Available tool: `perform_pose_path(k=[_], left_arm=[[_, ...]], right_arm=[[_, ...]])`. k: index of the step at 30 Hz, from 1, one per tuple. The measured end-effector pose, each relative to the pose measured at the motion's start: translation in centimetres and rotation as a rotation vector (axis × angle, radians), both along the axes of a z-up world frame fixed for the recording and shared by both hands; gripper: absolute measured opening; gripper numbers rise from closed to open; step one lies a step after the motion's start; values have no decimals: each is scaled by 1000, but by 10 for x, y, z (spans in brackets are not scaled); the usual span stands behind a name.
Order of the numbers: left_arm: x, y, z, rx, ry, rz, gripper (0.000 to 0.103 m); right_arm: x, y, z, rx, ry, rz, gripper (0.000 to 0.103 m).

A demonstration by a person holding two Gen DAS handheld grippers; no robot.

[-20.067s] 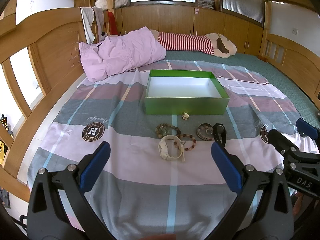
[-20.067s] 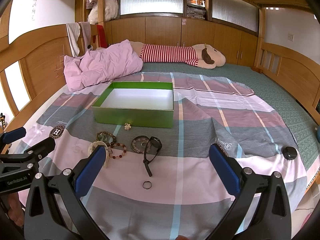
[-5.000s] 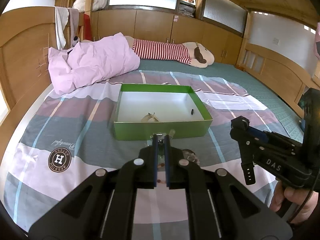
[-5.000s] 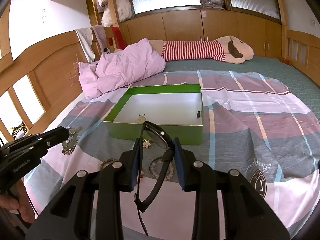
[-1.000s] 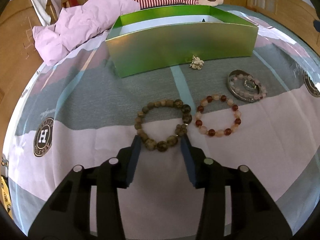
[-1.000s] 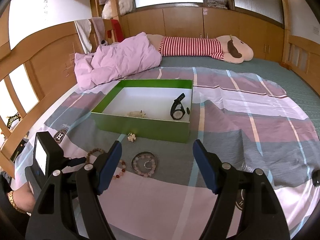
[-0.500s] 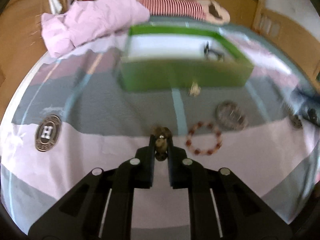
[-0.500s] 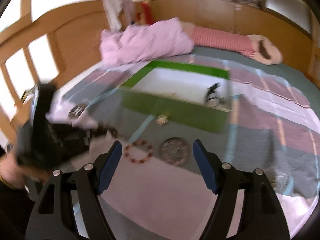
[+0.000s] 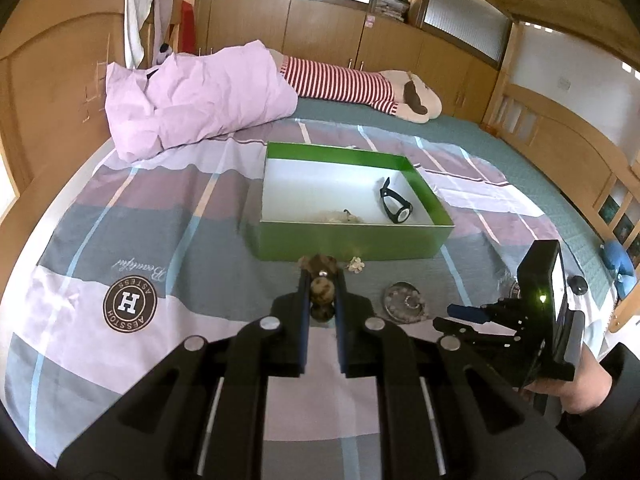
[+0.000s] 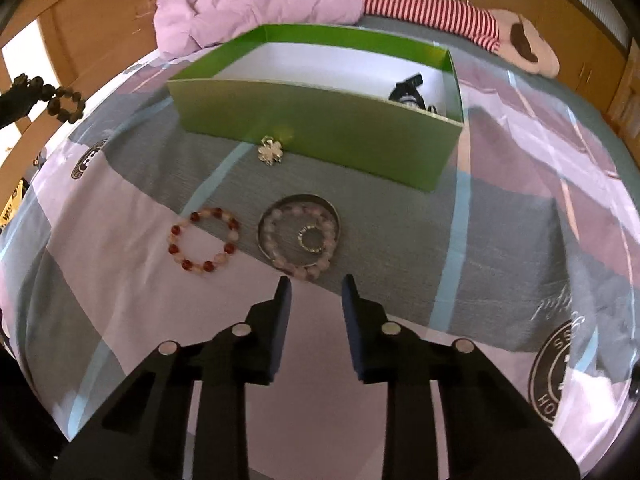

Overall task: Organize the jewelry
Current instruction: 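Grasp the pink bead bracelet with the right gripper while the left holds the brown bracelet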

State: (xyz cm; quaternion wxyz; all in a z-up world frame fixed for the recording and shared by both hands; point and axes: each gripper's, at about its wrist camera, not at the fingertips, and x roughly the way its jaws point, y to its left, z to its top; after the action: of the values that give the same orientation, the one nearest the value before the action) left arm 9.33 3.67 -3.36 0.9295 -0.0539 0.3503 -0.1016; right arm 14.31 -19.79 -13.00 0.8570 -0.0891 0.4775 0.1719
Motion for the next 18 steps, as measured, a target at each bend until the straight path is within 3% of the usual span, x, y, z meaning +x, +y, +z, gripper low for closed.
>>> perform_pose_path(k=[8,18], left_arm=[[0,-2,0,-14,1,-14,11],[2,-4,-3,-1,9,-12,11]], right_arm=[[6,10,-14,-17,13,18,27],[22,1,-20,108,96,-50,27]])
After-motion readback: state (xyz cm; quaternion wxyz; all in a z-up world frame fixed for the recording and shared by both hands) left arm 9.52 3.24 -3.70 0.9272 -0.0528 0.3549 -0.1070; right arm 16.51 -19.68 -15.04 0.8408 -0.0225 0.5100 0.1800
